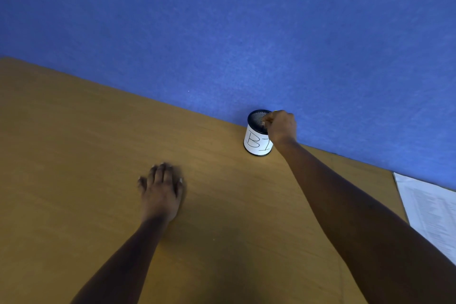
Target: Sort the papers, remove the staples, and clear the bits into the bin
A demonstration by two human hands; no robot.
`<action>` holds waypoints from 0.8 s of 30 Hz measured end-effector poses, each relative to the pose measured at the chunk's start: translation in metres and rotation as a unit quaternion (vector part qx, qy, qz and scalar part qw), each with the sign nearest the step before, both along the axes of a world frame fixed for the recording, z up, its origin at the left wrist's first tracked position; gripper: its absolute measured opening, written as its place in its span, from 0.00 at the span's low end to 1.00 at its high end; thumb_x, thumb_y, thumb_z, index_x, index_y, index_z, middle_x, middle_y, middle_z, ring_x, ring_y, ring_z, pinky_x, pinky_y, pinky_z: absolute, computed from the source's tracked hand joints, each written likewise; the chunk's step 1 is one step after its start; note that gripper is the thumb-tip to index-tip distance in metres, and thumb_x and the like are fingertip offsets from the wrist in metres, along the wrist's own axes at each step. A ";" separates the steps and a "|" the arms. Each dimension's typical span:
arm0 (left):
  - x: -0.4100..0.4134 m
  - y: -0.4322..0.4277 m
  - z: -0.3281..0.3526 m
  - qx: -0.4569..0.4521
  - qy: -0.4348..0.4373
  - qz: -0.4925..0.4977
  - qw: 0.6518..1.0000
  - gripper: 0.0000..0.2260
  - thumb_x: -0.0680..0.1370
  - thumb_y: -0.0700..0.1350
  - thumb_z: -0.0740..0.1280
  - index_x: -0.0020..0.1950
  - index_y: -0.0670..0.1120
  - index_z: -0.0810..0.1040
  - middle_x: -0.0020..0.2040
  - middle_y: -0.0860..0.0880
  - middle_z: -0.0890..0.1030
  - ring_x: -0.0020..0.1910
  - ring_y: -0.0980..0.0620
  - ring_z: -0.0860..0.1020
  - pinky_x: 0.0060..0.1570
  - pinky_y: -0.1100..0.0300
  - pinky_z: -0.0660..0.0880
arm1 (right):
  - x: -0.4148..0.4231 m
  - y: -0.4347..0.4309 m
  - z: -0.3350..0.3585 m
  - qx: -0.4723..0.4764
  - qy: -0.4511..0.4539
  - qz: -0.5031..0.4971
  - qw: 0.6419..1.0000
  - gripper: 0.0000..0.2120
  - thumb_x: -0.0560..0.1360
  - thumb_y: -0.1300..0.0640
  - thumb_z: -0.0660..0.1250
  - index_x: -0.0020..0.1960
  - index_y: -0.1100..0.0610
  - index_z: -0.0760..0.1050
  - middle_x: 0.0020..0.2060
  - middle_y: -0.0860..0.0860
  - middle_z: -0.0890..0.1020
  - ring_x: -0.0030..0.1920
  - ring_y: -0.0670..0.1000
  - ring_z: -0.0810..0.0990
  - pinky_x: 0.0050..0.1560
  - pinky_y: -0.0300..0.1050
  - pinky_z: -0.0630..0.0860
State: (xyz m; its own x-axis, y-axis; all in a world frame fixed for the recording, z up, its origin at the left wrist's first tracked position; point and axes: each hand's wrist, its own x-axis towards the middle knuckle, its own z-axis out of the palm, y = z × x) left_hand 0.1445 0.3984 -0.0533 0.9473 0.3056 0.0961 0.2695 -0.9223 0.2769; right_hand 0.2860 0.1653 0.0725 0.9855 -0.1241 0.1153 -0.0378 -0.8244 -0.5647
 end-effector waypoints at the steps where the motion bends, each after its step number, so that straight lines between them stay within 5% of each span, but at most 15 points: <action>1: 0.000 0.000 0.000 -0.001 0.000 -0.001 1.000 0.26 0.73 0.53 0.55 0.63 0.37 0.74 0.62 0.37 0.76 0.64 0.37 0.72 0.60 0.36 0.65 | 0.000 0.000 0.000 -0.007 -0.002 0.004 1.000 0.12 0.75 0.67 0.59 0.51 0.62 0.81 0.50 0.61 0.82 0.53 0.60 0.78 0.54 0.49 0.76; 8: -0.001 0.000 0.001 -0.005 0.011 -0.011 1.000 0.28 0.74 0.54 0.51 0.61 0.36 0.75 0.60 0.36 0.77 0.62 0.36 0.73 0.57 0.34 0.66 | 0.001 0.001 -0.003 0.040 -0.014 -0.014 0.999 0.10 0.71 0.70 0.62 0.45 0.63 0.81 0.46 0.60 0.83 0.49 0.59 0.80 0.52 0.52 0.78; 13: -0.001 0.000 0.003 -0.007 -0.001 -0.013 1.000 0.30 0.73 0.55 0.49 0.62 0.36 0.74 0.61 0.36 0.77 0.63 0.36 0.73 0.58 0.34 0.66 | 0.003 0.000 -0.003 0.048 -0.019 -0.007 0.999 0.13 0.73 0.69 0.59 0.50 0.62 0.81 0.50 0.58 0.83 0.53 0.57 0.80 0.56 0.48 0.77; 19: 0.000 0.000 0.001 -0.007 -0.002 -0.013 1.000 0.29 0.73 0.55 0.50 0.61 0.36 0.75 0.59 0.35 0.77 0.61 0.35 0.74 0.57 0.33 0.67 | 0.002 -0.002 -0.003 0.046 -0.030 -0.012 0.998 0.12 0.71 0.72 0.61 0.48 0.63 0.80 0.52 0.58 0.80 0.51 0.56 0.79 0.45 0.39 0.71; 24: 0.002 0.000 -0.004 -0.002 -0.008 -0.016 1.000 0.29 0.73 0.55 0.50 0.61 0.36 0.75 0.60 0.36 0.77 0.62 0.35 0.73 0.58 0.34 0.66 | 0.002 -0.002 -0.005 0.033 -0.058 -0.006 0.998 0.07 0.72 0.69 0.64 0.47 0.65 0.78 0.54 0.59 0.75 0.50 0.58 0.77 0.45 0.42 0.71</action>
